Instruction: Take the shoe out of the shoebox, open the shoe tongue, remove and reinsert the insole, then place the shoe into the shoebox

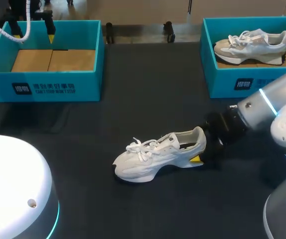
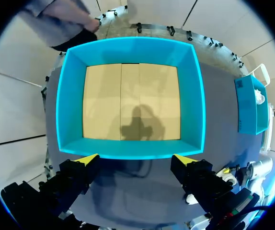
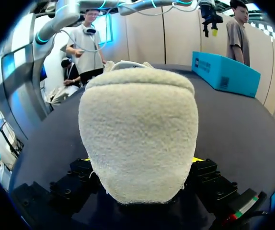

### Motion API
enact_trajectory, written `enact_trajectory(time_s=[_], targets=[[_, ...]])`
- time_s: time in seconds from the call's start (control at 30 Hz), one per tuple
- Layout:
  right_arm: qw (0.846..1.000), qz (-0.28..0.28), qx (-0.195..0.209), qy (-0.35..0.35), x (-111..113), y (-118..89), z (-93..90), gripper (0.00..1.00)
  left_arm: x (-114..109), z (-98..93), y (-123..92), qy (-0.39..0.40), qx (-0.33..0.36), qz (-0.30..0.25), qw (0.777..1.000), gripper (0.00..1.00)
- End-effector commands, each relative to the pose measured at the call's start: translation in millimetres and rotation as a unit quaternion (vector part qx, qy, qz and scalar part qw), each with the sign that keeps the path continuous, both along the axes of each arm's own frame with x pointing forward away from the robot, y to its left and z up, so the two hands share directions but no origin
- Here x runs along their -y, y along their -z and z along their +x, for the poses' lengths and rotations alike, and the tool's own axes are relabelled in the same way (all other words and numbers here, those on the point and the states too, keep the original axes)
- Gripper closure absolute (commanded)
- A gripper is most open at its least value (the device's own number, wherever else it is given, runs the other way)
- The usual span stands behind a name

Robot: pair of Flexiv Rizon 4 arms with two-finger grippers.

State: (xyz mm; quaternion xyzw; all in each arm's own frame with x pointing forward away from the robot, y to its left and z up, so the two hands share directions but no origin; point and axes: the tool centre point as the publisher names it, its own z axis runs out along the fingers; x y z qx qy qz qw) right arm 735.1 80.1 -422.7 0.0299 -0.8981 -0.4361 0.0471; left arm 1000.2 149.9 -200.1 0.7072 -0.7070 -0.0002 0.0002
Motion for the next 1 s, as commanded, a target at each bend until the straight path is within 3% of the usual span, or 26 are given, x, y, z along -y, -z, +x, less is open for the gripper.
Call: enact_trajectory(time_s=[0.03, 1.0], targets=[[0.999, -0.007, 0.023, 0.038, 7.6, -10.8, -10.8, 1.0, -0.1, -0.3, -0.1, 0.0, 0.0, 0.0, 1.0, 0.0], [0.994, 0.004, 0.032, 0.103, -0.1, -2.5, -28.5, 1.0, -0.1, -0.3, -0.1, 0.0, 0.0, 0.0, 1.0, 0.0]])
